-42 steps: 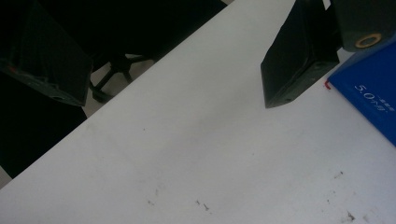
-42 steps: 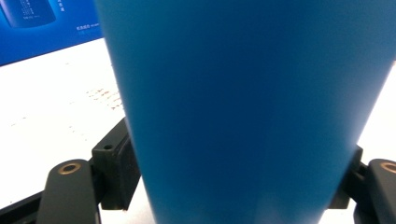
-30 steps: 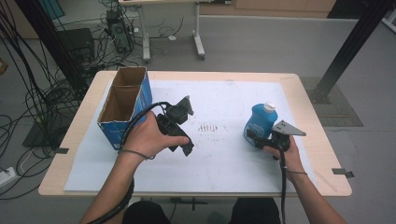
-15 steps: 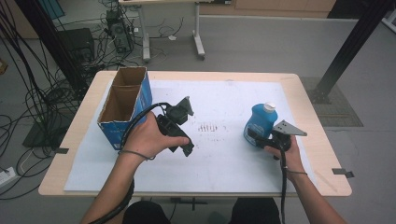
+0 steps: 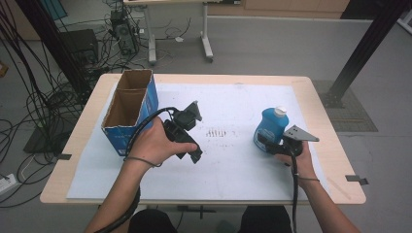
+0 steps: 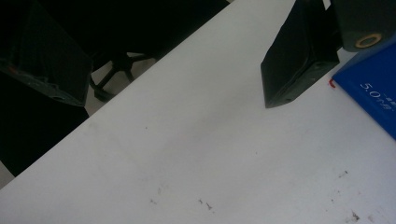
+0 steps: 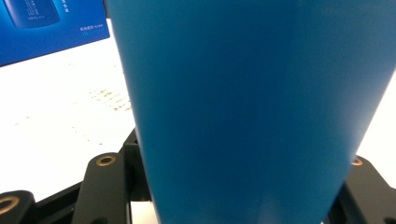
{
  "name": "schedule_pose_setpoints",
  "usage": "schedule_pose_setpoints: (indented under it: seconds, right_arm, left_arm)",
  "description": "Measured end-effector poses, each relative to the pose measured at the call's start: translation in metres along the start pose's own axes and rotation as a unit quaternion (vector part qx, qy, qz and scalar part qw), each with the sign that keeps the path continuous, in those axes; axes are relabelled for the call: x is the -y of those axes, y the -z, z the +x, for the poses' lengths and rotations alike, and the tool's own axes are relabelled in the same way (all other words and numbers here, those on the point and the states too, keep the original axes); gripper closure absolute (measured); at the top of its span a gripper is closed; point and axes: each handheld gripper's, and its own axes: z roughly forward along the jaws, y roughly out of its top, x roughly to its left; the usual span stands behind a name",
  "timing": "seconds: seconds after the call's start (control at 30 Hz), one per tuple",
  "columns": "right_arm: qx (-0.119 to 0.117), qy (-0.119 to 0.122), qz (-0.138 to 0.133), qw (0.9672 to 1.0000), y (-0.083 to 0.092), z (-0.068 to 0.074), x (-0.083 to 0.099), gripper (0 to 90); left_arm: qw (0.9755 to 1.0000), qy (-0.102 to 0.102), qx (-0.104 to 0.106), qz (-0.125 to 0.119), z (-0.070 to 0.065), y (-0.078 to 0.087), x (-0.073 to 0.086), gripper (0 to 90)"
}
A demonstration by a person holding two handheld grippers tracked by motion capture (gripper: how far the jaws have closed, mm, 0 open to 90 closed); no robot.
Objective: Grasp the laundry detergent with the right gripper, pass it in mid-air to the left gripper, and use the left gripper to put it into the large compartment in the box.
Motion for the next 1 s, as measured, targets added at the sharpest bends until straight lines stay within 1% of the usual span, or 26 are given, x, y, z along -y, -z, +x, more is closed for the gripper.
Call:
schedule_pose_setpoints:
  seconds: [0.17, 0.37, 1.0]
  right_arm:
    - [0.000, -0.001, 0.000, 1.0000, 0.0000, 0.0000, 0.0001, 41.3]
    - [0.000, 0.000, 0.001, 1.0000, 0.0000, -0.0001, 0.0000, 41.3]
    - [0.000, 0.003, 0.002, 1.0000, 0.0000, 0.0001, -0.0004, 41.3]
  left_arm:
    - [1.0000, -0.002, -0.001, 0.001, 0.0000, 0.0006, -0.0009, 9.3]
    - [1.0000, 0.002, 0.000, -0.003, -0.0003, 0.0013, -0.0012, 9.3]
    - [1.0000, -0.002, -0.001, 0.000, -0.0004, 0.0013, -0.0025, 9.3]
